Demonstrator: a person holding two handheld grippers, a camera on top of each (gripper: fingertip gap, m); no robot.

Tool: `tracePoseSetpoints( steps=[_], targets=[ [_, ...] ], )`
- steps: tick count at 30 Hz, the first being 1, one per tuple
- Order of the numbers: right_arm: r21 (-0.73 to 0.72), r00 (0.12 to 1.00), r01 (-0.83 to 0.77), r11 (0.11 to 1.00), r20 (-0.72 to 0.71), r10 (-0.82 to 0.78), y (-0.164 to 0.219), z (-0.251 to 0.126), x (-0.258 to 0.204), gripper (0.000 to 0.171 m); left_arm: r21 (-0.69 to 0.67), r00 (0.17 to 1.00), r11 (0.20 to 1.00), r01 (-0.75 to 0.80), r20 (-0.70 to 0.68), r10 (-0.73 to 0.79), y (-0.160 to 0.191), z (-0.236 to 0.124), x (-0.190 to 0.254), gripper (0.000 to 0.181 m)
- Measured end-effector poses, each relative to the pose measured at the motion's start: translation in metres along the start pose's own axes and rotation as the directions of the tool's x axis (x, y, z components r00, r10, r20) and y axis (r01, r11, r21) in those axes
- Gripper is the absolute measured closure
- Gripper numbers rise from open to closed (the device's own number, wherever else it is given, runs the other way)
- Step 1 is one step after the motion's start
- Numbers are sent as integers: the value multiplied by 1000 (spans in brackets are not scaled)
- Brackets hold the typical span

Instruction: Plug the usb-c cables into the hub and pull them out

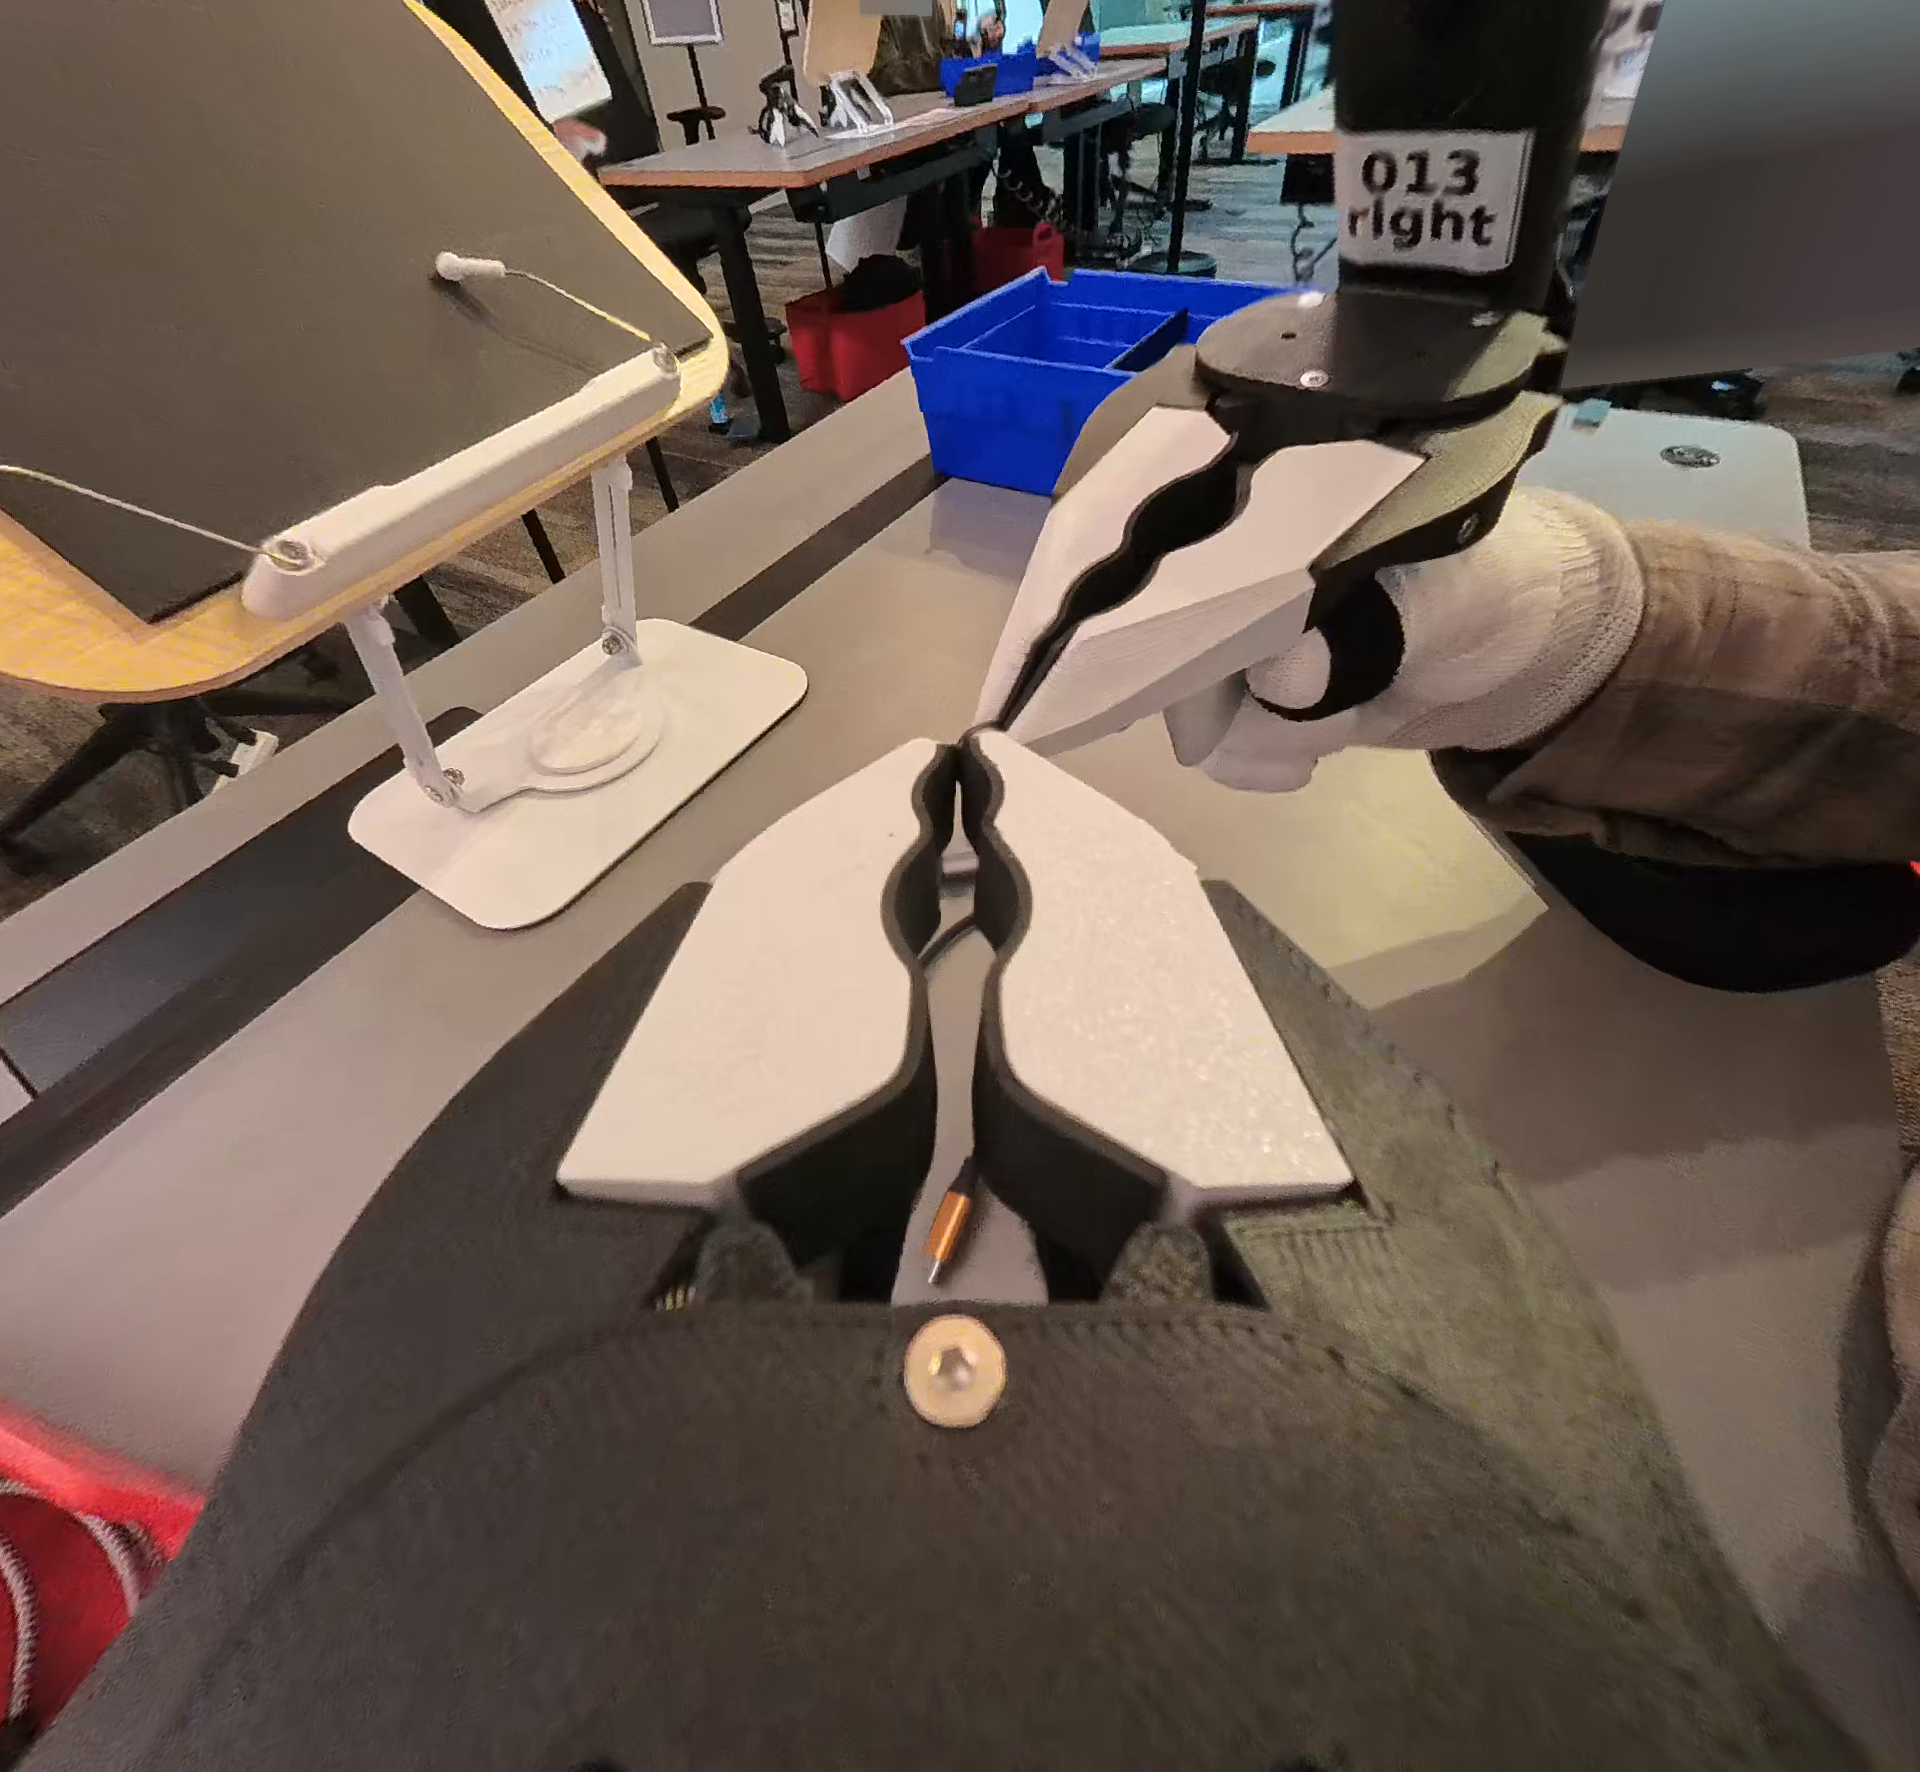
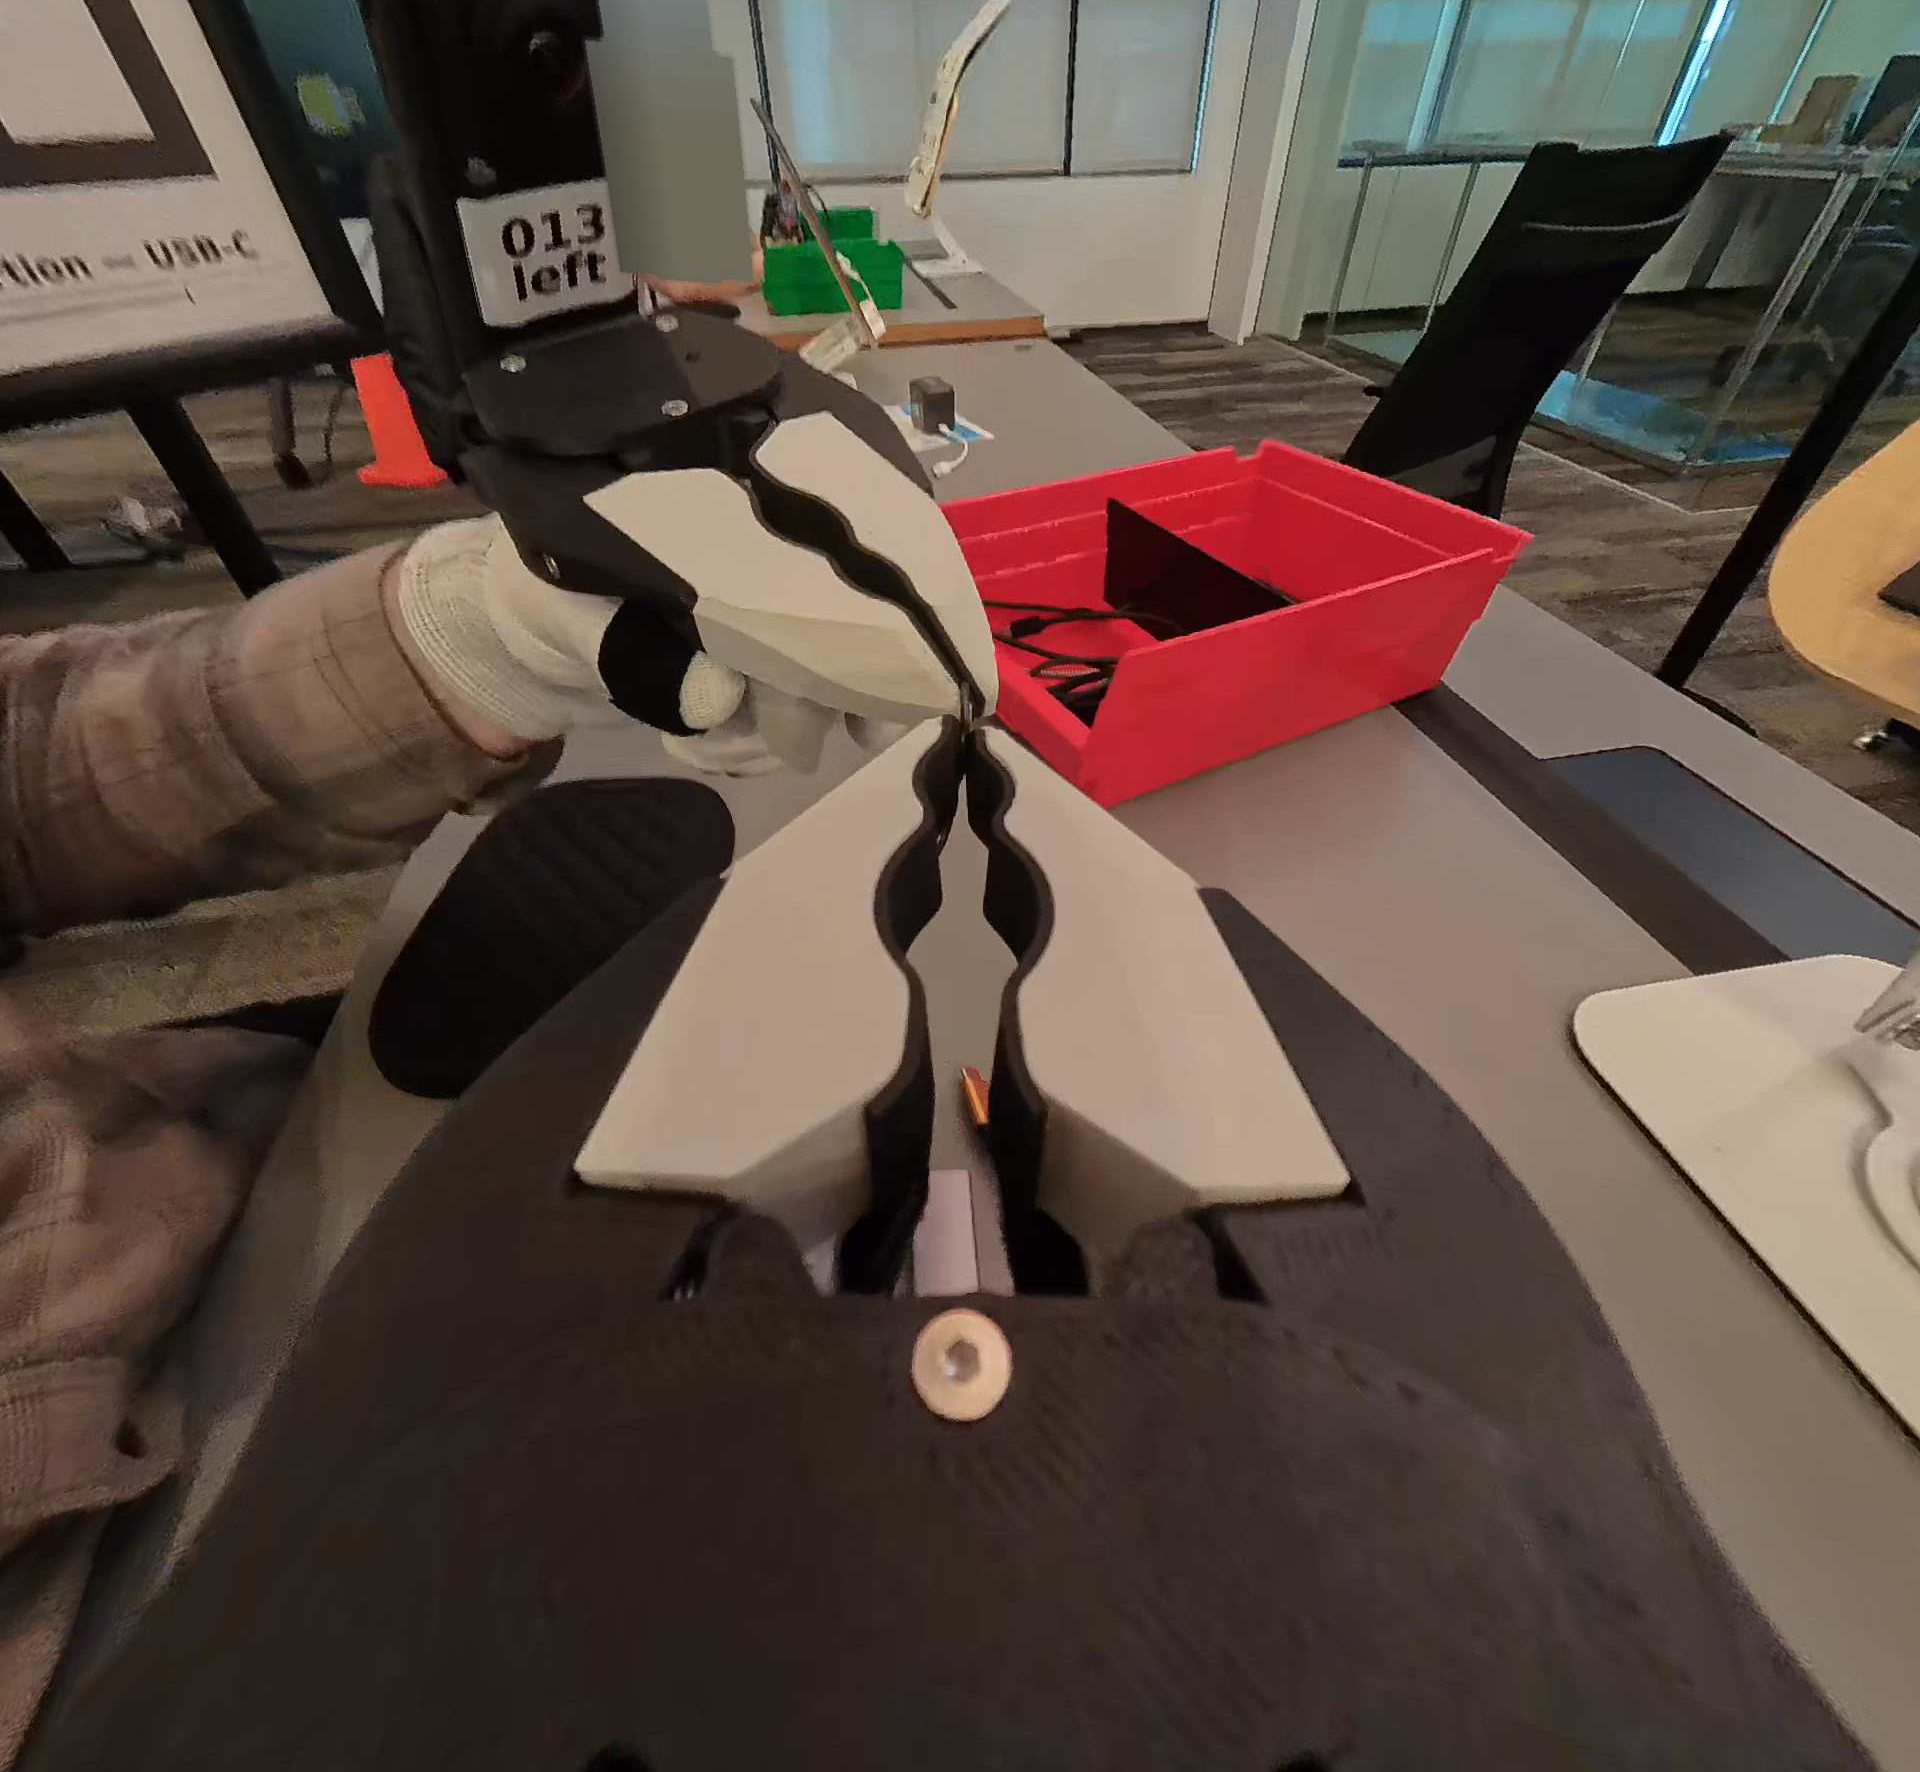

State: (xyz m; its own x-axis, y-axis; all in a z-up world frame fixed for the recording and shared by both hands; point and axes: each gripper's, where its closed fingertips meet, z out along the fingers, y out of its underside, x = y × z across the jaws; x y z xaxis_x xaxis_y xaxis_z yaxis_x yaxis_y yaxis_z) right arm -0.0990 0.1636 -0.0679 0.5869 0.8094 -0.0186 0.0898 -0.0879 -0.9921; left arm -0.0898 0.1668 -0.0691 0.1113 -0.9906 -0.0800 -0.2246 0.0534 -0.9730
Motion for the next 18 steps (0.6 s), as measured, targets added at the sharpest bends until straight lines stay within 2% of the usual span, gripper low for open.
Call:
tracePoseSetpoints(
  steps=[3,5,8,11,14,18],
  targets=[
    [85,997,-81,993,24,79,-8,-2,2,171,56,1000,998,31,1,-31,-8,-1,-1,179],
    [139,991,-131,982,19,129,-12,-5,8,171,79,999,997,24,22,-25,-10,-3,-3,162],
    [178,988,-149,973,-9,154,-15,-11,16,171,67,997,997,-22,71,17,-6,-3,-6,157],
    [179,989,-136,974,-31,144,-16,-12,18,171,14,980,991,-132,152,128,-2,3,-7,161],
    [199,987,-142,970,-42,153,-20,-13,20,171,-20,959,980,-197,204,197,-2,8,-7,175],
    [220,984,-163,962,-37,175,-22,-15,21,171,-19,944,975,-223,246,221,-3,12,-8,178]
  ],
)
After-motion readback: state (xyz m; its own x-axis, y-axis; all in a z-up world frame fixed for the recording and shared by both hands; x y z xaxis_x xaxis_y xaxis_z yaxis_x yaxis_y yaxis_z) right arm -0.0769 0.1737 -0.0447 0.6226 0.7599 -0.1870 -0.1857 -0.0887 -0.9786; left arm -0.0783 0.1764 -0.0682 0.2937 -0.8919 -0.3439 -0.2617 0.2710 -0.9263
